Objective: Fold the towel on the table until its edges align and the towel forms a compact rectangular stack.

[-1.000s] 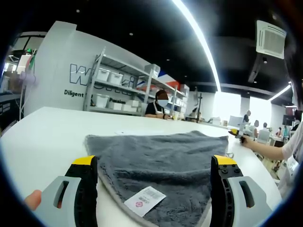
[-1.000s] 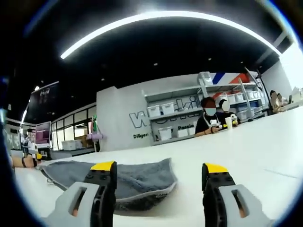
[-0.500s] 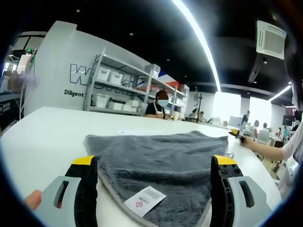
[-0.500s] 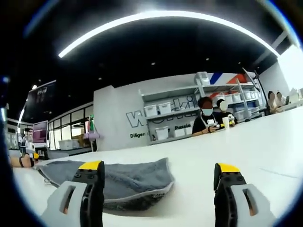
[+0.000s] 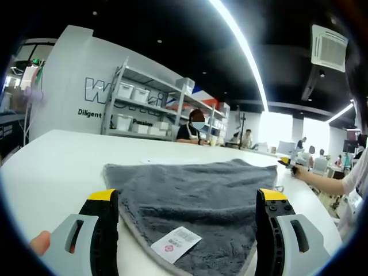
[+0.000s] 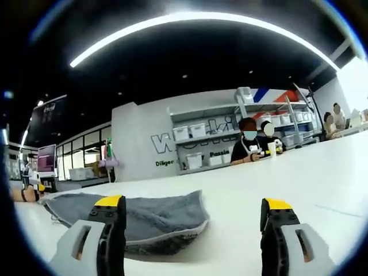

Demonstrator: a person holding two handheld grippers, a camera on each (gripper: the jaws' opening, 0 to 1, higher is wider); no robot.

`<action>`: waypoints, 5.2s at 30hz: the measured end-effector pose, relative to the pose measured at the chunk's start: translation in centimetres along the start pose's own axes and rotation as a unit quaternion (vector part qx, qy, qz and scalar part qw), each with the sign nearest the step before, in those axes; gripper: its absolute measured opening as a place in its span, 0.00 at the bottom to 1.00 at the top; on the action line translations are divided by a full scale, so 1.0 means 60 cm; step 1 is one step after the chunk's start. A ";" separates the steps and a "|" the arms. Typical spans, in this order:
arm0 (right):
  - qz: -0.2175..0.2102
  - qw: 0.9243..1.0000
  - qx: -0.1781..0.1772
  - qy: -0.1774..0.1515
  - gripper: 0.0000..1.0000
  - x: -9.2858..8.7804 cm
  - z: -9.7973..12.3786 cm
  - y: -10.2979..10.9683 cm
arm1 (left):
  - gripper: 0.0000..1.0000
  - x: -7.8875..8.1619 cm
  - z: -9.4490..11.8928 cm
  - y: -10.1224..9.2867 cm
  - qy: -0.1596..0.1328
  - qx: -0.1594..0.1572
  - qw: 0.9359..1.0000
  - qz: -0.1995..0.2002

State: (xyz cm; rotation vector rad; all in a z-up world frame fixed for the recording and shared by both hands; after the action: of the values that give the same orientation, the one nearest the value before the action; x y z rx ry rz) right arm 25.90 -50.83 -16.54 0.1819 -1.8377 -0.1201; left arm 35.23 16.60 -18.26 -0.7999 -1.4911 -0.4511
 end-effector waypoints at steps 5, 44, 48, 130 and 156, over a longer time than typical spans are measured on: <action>0.003 1.000 -0.003 0.002 0.99 0.000 0.000 -0.003 | 0.98 -0.002 0.000 -0.004 0.000 0.000 1.000 0.001; 0.053 0.996 0.003 0.077 0.94 -0.045 -0.008 0.007 | 0.98 -0.002 0.001 -0.003 0.000 0.000 1.000 0.000; 0.060 0.994 0.008 0.089 0.92 -0.052 -0.009 0.009 | 0.98 -0.002 0.001 -0.003 0.000 0.000 1.000 0.000; 0.026 0.981 0.044 0.189 0.08 -0.105 0.009 0.037 | 0.98 0.002 0.001 0.002 -0.002 0.005 1.000 -0.007; -0.035 0.987 0.027 0.157 0.01 -0.086 0.008 0.047 | 0.98 0.025 0.009 0.022 -0.019 0.028 0.999 -0.037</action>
State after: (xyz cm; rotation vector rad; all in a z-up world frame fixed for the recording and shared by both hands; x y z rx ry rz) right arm 26.60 -47.10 -21.07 0.2880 -1.5216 -0.0851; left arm 35.89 18.20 -17.12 -0.7140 -1.5659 -0.4493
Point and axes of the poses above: the point that each gripper's makers call its tool centre point, and the gripper's own axes: z roughly backward along the fingers, y roughly to its left, x roughly out of its top, the point moved 1 cm from there along z, roughly backward along the fingers, and after that the axes turned 8 degrees about -y, right-handed, at the moved point
